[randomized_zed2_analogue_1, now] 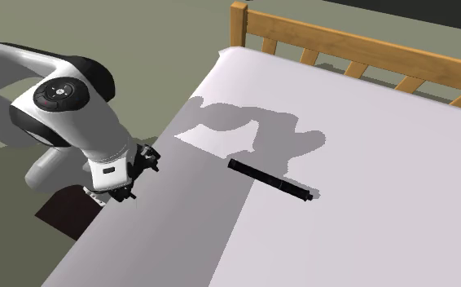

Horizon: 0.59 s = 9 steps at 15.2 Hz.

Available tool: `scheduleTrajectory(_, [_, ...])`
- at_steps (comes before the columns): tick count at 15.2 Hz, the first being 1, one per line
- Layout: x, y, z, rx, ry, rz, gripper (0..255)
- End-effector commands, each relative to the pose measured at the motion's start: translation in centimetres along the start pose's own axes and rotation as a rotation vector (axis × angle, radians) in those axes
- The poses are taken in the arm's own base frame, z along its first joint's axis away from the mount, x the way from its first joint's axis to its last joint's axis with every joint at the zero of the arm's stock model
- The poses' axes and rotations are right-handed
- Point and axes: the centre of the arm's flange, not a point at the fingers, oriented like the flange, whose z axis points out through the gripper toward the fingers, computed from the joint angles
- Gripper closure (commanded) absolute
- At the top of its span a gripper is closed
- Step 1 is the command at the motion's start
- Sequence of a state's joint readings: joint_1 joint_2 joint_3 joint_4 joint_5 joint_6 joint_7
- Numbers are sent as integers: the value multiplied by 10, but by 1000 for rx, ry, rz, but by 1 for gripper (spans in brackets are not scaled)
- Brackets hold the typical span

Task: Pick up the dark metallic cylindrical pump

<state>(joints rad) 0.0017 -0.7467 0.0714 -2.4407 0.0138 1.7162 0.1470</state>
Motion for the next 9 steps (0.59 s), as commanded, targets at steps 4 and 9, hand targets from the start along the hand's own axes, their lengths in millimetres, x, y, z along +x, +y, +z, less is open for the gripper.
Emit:
scheduleTrajectory(4, [32, -21, 6, 8, 0, -7, 0])
scheduleTrajectory(9, [85, -57, 17, 22, -1, -19, 0])
